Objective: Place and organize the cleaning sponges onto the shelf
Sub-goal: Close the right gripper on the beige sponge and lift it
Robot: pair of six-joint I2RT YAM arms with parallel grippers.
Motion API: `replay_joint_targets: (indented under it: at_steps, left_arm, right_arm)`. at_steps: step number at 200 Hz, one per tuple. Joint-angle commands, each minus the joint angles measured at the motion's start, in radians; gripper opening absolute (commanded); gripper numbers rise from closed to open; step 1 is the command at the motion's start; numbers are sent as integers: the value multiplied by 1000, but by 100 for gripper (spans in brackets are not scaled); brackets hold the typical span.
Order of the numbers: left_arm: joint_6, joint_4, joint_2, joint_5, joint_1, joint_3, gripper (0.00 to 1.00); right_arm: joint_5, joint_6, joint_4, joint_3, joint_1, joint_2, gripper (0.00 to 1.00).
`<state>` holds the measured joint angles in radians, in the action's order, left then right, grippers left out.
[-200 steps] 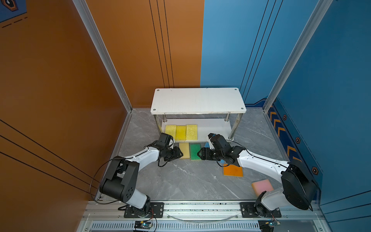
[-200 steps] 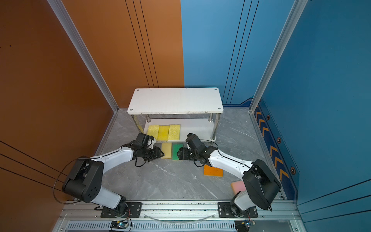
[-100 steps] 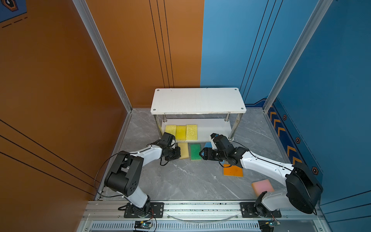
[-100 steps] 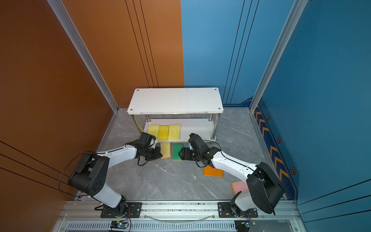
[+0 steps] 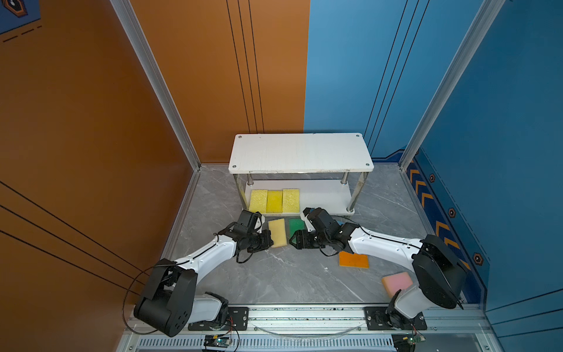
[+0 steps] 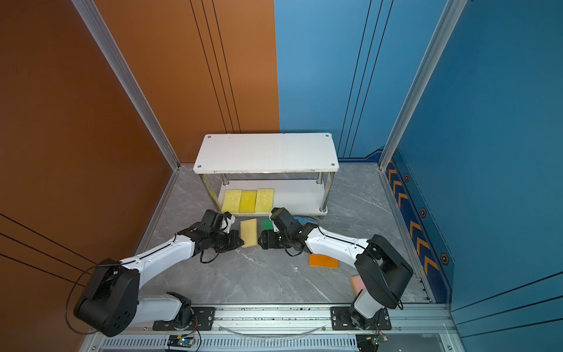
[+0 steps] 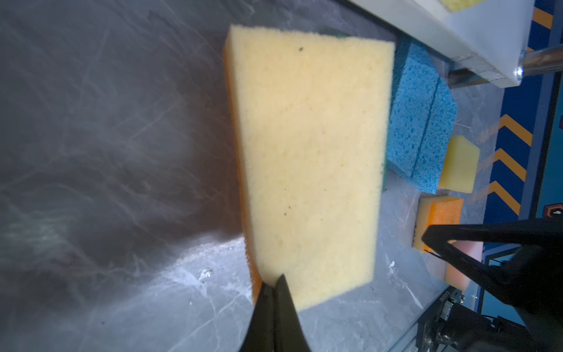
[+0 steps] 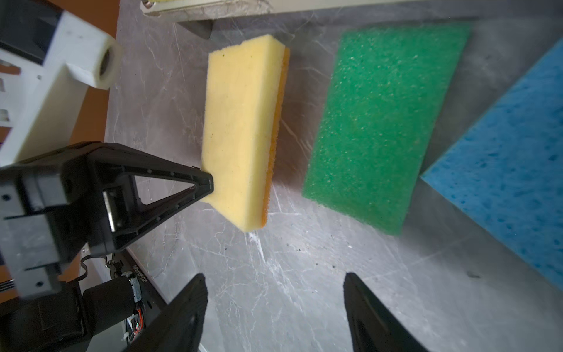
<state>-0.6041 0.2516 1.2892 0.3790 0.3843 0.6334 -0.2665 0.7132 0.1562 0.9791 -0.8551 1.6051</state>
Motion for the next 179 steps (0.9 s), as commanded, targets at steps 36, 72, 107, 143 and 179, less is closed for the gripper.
replay_joint_targets:
  at_steps: [36, 72, 107, 143, 179]
  left_arm:
    - [-77, 43, -122, 42, 43, -36, 0]
    - [-88, 64, -158, 29, 62, -26, 0]
    - [-91, 65, -156, 25, 68, -26, 0]
    - [-97, 64, -156, 25, 73, -13, 0]
    - [-107, 66, -155, 28, 79, 1, 0]
  right_arm:
    - [16, -5, 0, 86, -34, 54, 69]
    - [25, -3, -2, 111, -36, 73, 59]
    - [37, -2, -2, 115, -36, 77, 41]
    - [26, 3, -16, 108, -37, 78, 21]
    - [40, 8, -21, 92, -37, 56, 6]
